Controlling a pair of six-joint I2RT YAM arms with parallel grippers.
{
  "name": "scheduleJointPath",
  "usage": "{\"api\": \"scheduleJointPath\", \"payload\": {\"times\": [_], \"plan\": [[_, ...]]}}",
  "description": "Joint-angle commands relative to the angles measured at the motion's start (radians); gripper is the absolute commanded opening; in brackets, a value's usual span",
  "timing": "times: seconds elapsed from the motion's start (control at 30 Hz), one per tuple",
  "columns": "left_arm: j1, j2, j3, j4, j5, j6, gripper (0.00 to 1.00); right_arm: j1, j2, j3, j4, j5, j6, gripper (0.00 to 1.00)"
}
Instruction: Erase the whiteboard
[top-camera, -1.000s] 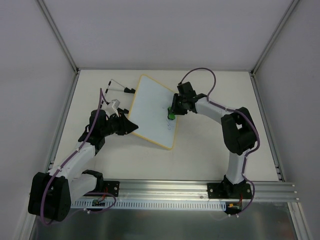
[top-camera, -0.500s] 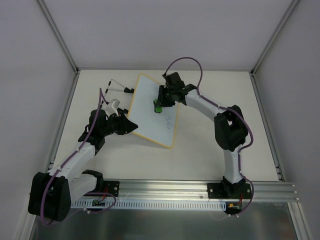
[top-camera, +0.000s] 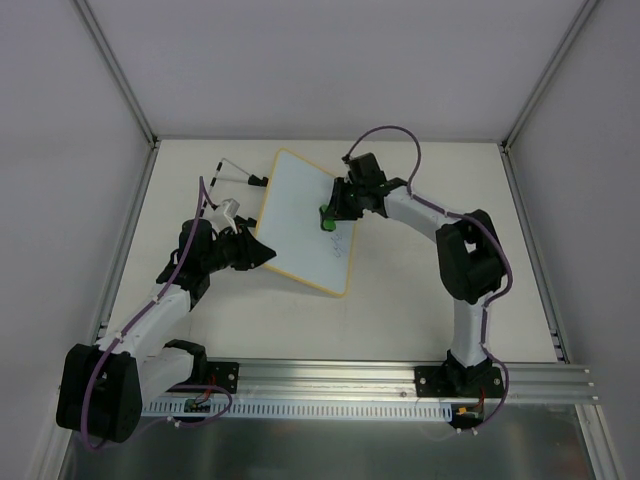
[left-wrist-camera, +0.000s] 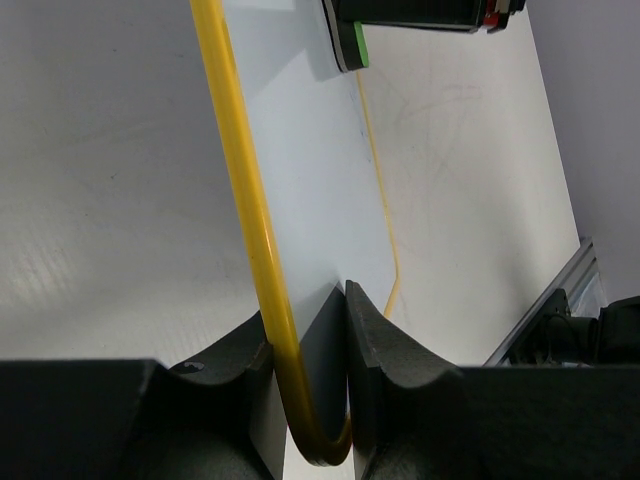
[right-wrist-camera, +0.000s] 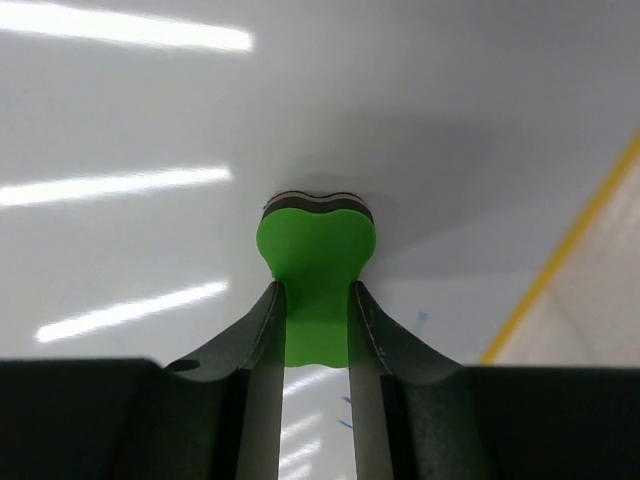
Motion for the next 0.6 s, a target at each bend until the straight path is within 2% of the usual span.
{"api": "scheduleJointPath", "payload": {"times": [0.0,0.27,0.37,0.57], "plan": [[-0.014,-0.016,0.026,0.028,0.019,0.146,0.0,-0.037,-0.014,-0.148,-0.028,0.034,-0.004,0.0],[-0.014,-0.018,0.023,0.028,0.0,0.14,0.0,-0.047,-0.106,-0.344,0.089,-0.011,0.01,0.0],[-0.014,-0.015,0.026,0.029,0.0,0.142,0.0,-0.004,-0.143,-0.4,0.153,-0.047,0.039,0.0],[-0.014,-0.004,0.038,0.031,0.014,0.14,0.0,0.148,-0.189,-0.38,0.161,-0.046,0.065,0.0]]}}
